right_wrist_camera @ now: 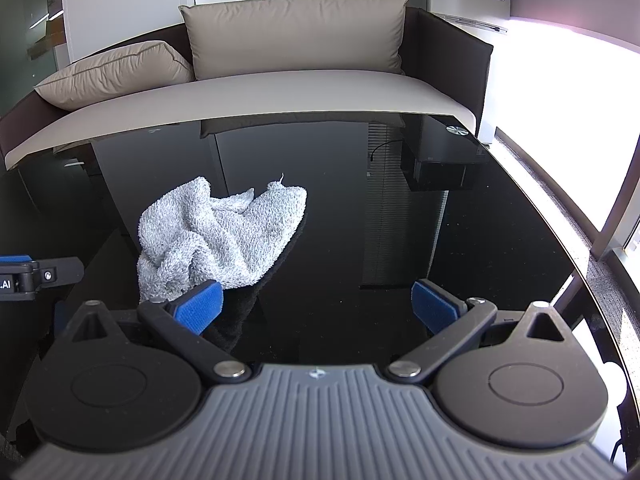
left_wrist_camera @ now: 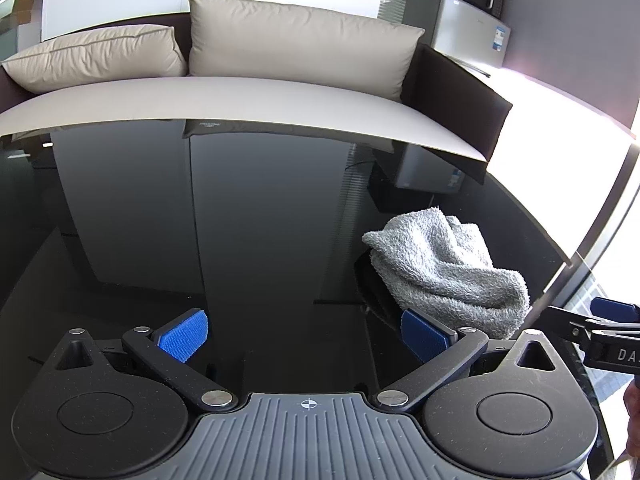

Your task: Fold towel

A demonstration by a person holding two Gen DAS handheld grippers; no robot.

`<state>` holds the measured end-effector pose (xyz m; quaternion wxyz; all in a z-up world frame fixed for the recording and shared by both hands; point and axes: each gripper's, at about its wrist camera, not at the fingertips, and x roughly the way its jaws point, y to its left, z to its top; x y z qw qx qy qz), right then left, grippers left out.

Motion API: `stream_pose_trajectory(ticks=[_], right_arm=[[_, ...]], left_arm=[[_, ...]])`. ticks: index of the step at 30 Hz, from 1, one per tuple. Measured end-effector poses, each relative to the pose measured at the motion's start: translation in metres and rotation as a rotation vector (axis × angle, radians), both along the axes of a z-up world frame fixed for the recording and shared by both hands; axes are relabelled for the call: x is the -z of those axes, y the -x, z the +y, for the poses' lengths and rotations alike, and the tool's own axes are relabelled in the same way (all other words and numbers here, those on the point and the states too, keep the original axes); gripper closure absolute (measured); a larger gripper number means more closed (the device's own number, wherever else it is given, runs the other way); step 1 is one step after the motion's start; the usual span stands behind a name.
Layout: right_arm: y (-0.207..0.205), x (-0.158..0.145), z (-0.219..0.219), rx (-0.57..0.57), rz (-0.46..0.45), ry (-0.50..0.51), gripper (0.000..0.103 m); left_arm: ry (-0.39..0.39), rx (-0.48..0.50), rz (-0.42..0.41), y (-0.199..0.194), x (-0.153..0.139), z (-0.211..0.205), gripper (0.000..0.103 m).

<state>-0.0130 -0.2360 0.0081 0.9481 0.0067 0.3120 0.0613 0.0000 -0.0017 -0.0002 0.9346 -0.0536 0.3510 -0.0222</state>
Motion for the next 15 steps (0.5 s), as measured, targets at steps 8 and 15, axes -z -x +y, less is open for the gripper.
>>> stream_pose_trajectory(ticks=[8,15], right_arm=[[-0.0031,-0.0006,-0.0027,0.004,0.005,0.002,0.000],[-0.0022,-0.0015,-0.0002,0.002,0.007,0.001,0.000]], left_arm=[[-0.003,-0.001,-0.007,0.0004,0.0003,-0.0010,0.001],[-0.003,0.002,-0.003,-0.0007,0.0006,0.0002,0.001]])
